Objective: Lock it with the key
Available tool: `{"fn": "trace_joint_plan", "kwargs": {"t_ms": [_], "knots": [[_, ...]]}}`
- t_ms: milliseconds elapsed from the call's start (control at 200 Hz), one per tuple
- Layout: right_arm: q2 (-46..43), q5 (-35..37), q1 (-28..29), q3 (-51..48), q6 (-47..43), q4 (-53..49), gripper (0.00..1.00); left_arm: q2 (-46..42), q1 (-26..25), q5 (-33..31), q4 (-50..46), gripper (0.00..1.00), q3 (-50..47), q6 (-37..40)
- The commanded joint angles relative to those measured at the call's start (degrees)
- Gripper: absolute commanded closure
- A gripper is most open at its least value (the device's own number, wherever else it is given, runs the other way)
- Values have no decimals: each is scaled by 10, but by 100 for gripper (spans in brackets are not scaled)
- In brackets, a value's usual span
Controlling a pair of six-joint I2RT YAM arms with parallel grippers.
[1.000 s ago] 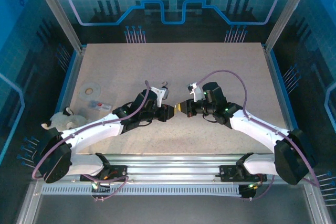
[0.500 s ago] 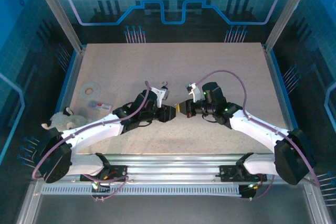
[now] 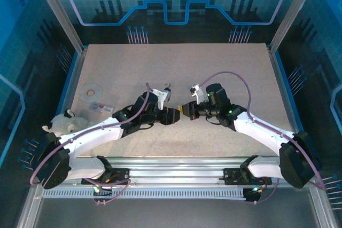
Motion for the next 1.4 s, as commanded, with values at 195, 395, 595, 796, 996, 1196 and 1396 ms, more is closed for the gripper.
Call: {"fn": "trace_joint_plan", "kwargs": {"t_ms": [195,395,595,796,996,1196,1396], "knots": [[-10,-33,-5,-8,18,41,100,-19,-3,23,16,45,-21,16],[-9,-55,-14,-15,34,63,100,-20,-3,29,11,45,-23,20],[-4,-72,-16,-14,37,68,100,-20,-4,28,5,48,-15,27],[2,-79,-16,-12,38,68,100,-19,-4,29,4,55,-8,30],[3,-82,-16,-11,37,66,100,-22,-3,32,3,61,-8,32],[5,-83,-16,-10,38,66,100,-28,-4,33,5,70,-12,34],[8,-84,-16,-10,39,67,100,-35,-3,38,9,78,-18,35]]}}
